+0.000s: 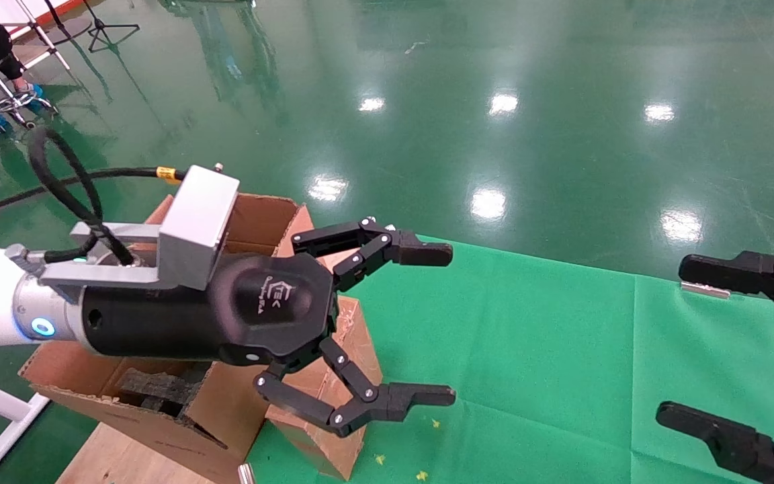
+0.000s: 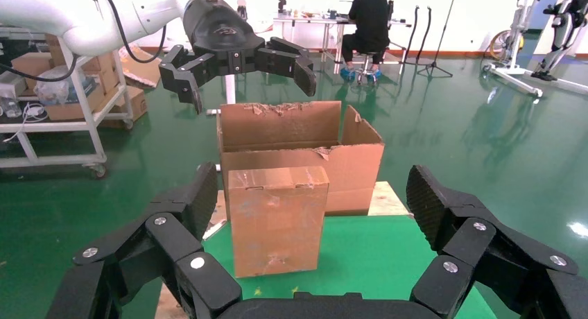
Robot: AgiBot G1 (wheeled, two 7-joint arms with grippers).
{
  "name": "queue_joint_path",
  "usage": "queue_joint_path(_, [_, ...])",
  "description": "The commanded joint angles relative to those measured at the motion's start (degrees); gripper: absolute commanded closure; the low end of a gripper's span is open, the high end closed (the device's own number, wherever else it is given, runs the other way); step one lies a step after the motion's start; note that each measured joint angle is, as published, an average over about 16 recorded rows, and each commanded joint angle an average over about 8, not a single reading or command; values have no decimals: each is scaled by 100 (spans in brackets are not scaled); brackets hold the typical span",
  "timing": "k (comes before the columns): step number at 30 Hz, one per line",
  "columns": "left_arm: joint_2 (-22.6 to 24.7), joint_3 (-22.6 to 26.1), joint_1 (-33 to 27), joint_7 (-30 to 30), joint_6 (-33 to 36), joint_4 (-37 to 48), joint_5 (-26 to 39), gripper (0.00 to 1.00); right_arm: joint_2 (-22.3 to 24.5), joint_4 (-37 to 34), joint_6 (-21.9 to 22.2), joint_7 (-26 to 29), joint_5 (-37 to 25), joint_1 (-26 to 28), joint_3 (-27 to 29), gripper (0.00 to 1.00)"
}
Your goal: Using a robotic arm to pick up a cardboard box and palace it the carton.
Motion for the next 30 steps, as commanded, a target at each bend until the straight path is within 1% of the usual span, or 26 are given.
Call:
queue_joint_path(1, [3,2,0,0,5,-3,-2,0,0,0,0,0,0,0,0,100])
queue_joint_path(6, [-55,-3,-16,-28,-45,1,57,0,0,0,0,0,0,0,0,100])
queue_joint_path(10, [-251,64,-123,-230,-168,-100,364,0,0,0,0,0,0,0,0,100])
queue_joint_path(13, [-452,188,-295,-589,-307,-230,773,0,0,0,0,0,0,0,0,100])
queue_joint_path(18, [-700,461,-663,-1428,-473,-375,1465,0,0,0,0,0,0,0,0,100])
queue_joint_path(26, [-749,984,-1416,-2663,-180,-444,2487,0,0,-1,1,0,1,0,0,100])
queue_joint_path(30, [-751,1107,-1595,-2920,-104,-468,2695,0,1,-2,3,0,2,-1,0,100])
